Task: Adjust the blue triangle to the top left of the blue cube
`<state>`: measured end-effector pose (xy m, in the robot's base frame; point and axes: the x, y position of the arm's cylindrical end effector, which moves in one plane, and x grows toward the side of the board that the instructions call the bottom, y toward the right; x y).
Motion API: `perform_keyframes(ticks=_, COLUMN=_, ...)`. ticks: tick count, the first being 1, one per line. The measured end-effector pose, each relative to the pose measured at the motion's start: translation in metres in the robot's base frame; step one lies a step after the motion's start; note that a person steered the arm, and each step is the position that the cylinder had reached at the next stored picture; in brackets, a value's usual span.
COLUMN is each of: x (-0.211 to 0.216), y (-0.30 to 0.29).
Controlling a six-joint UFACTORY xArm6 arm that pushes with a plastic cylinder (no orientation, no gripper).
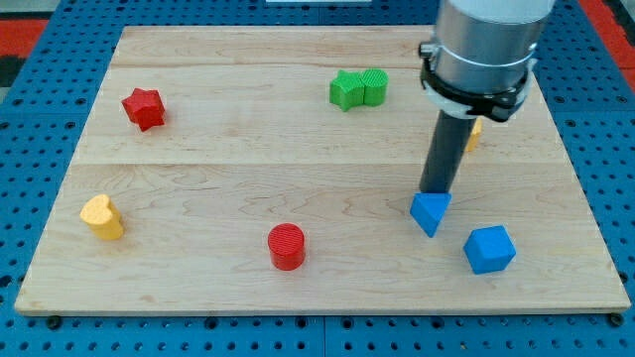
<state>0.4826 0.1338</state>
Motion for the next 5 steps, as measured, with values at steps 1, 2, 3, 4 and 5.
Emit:
perform_keyframes(ticks=1, x=-0.021, y=-0.014)
perform_keyframes(ticks=2, x=-0.032, y=-0.055)
perform_keyframes(ticks=3, x=-0.002, y=-0.078)
perform_keyframes(ticks=4, x=0.007, y=-0.078)
perform_keyframes(ticks=5, x=0.005, y=-0.023)
